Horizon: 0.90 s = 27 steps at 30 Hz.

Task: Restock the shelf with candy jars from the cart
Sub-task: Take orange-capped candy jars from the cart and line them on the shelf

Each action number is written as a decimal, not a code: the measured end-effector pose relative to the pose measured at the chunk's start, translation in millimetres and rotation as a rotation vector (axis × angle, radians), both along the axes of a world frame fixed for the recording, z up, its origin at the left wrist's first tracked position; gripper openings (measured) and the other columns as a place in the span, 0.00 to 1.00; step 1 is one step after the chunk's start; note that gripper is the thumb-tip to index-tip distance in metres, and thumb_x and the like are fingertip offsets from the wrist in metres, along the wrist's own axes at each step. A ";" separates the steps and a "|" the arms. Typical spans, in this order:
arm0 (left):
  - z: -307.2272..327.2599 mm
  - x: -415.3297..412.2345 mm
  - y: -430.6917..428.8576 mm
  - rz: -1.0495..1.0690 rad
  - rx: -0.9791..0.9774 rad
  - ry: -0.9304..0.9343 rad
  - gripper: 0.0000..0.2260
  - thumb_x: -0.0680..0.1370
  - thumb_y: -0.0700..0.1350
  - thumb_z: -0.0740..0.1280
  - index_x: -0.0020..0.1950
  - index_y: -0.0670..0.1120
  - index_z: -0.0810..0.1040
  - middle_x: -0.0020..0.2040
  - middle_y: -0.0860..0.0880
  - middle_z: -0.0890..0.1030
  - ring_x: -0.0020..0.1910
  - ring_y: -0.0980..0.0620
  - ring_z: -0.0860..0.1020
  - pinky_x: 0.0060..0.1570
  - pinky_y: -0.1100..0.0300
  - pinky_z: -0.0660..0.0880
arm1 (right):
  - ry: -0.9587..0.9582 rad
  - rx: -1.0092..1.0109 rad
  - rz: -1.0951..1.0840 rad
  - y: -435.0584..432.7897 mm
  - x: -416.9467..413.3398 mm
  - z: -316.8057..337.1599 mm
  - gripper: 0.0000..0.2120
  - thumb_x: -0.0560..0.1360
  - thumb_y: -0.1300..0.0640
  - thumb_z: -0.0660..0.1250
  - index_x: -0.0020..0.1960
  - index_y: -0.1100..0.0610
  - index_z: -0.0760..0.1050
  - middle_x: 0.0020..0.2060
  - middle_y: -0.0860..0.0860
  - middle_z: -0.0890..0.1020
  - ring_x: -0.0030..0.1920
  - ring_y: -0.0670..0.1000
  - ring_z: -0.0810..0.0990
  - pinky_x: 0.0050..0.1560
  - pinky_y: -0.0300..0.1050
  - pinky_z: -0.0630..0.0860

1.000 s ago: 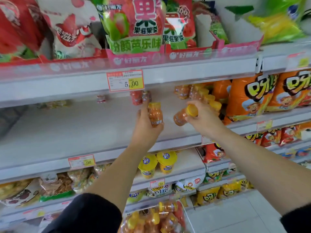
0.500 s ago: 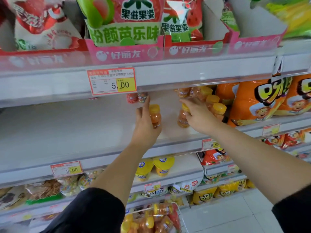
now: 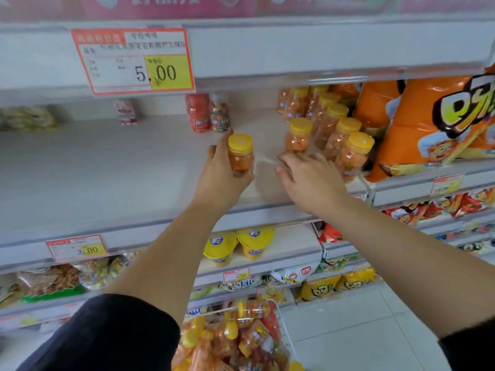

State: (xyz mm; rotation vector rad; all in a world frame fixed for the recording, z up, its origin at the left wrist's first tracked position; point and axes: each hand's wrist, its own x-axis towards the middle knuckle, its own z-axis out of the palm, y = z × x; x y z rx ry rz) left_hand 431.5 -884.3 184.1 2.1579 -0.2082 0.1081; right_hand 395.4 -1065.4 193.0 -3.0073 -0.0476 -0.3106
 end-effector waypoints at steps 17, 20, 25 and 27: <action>2.5 -4.7 3.8 -0.003 0.006 0.010 0.33 0.72 0.44 0.76 0.74 0.51 0.66 0.63 0.49 0.71 0.58 0.49 0.76 0.63 0.54 0.73 | 0.156 0.012 -0.108 -6.0 82.8 -10.7 0.29 0.82 0.42 0.51 0.72 0.64 0.65 0.70 0.65 0.66 0.70 0.66 0.64 0.69 0.57 0.63; 3.4 -5.1 4.3 -0.003 0.002 0.011 0.33 0.72 0.44 0.75 0.75 0.52 0.66 0.64 0.50 0.71 0.59 0.50 0.76 0.62 0.55 0.73 | 0.160 0.052 -0.132 -6.0 87.6 -11.8 0.30 0.82 0.42 0.51 0.73 0.63 0.63 0.73 0.64 0.64 0.72 0.65 0.61 0.69 0.57 0.62; 3.9 -6.1 4.5 -0.008 0.011 0.016 0.34 0.72 0.44 0.76 0.75 0.52 0.65 0.65 0.50 0.71 0.59 0.51 0.76 0.61 0.57 0.73 | 0.147 0.075 -0.159 -6.9 90.5 -16.2 0.30 0.83 0.43 0.51 0.73 0.66 0.63 0.71 0.67 0.64 0.69 0.66 0.64 0.68 0.56 0.63; 4.6 -5.8 5.0 -0.010 0.009 0.022 0.34 0.72 0.44 0.76 0.75 0.52 0.66 0.65 0.50 0.71 0.59 0.51 0.76 0.62 0.57 0.73 | 0.146 0.113 -0.164 -6.3 88.4 -15.6 0.31 0.82 0.42 0.52 0.73 0.66 0.62 0.72 0.66 0.63 0.70 0.67 0.64 0.69 0.57 0.63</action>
